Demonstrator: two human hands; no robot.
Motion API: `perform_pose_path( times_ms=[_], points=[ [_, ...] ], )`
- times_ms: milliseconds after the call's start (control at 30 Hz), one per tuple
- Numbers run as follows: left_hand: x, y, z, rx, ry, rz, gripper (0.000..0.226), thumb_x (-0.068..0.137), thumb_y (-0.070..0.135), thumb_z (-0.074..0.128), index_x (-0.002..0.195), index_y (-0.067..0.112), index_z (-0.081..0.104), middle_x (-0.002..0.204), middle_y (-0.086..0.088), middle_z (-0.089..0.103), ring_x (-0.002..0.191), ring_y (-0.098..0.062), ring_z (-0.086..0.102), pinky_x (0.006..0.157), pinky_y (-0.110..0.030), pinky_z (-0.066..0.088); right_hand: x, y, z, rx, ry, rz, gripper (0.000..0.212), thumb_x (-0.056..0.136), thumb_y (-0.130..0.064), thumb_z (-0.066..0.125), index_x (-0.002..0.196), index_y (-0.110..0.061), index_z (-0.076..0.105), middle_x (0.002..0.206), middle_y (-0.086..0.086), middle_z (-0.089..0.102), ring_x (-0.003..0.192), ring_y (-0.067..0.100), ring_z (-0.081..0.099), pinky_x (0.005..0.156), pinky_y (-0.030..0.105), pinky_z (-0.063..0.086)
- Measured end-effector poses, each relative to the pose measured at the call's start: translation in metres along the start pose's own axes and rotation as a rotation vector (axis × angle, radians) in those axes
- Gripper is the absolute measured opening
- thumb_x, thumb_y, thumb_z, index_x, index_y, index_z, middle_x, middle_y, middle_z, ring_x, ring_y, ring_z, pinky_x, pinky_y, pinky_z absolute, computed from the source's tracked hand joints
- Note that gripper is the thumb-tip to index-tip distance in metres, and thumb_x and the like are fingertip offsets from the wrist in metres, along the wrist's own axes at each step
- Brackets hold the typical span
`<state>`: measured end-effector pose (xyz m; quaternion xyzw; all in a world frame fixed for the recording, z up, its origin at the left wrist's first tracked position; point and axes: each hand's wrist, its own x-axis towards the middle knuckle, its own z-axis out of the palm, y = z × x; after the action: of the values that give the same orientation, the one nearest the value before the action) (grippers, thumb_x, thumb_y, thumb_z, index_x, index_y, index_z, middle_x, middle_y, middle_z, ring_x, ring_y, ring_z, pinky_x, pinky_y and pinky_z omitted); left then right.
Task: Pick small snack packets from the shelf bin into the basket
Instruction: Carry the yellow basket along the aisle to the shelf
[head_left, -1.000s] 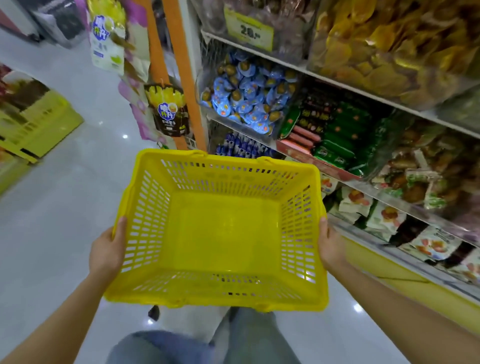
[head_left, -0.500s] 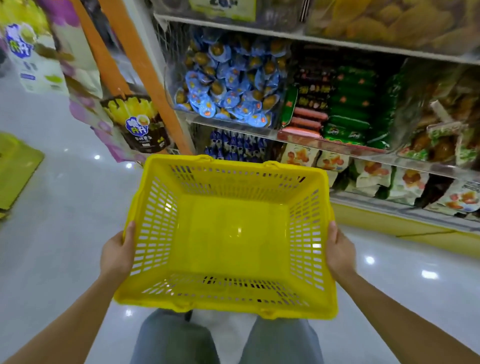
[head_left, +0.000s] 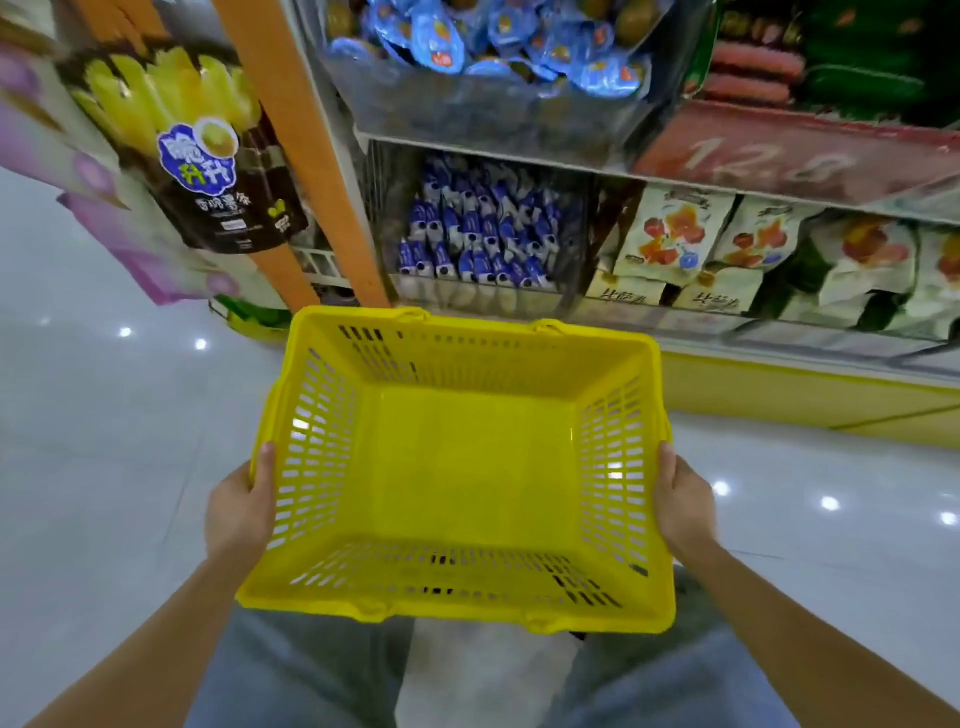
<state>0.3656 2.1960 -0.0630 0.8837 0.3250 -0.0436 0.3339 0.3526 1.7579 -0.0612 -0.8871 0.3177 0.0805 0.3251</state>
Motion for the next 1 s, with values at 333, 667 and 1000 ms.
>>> perform_pose_path(
  times_ms=[333,667,1000],
  points=[
    [0.041,-0.072,0.12,0.026,0.01,-0.006,0.058,0.096,0.051,0.032,0.074,0.004,0.057,0.084,-0.032,0.062,0.086,-0.048,0.058,0.068,-0.044,0.039,0.052,0.068,0.094,-0.041,0.039,-0.042,0.055,0.099,-0.041,0.023,0.094,-0.002,0.061,0.102,0.03,0.063,0.095,0.045,0.057,0.075,0.043,0.042],
    [0.064,-0.118,0.194,-0.027,-0.04,-0.008,0.055,0.097,0.048,0.035,0.07,0.006,0.059,0.078,-0.027,0.063,0.086,-0.045,0.06,0.067,-0.038,0.036,0.1,0.111,0.154,-0.071,-0.01,-0.105,0.057,0.099,-0.042,0.023,0.087,-0.001,0.061,0.098,0.032,0.063,0.093,0.044,0.058,0.076,0.043,0.043],
    [0.07,-0.144,0.204,0.004,-0.043,0.028,0.056,0.098,0.043,0.033,0.084,-0.003,0.062,0.098,-0.035,0.062,0.099,-0.046,0.057,0.079,-0.044,0.041,0.107,0.126,0.179,-0.069,-0.058,-0.196,0.052,0.1,-0.036,0.028,0.083,0.0,0.061,0.097,0.031,0.063,0.093,0.041,0.058,0.069,0.036,0.035]
  ],
)
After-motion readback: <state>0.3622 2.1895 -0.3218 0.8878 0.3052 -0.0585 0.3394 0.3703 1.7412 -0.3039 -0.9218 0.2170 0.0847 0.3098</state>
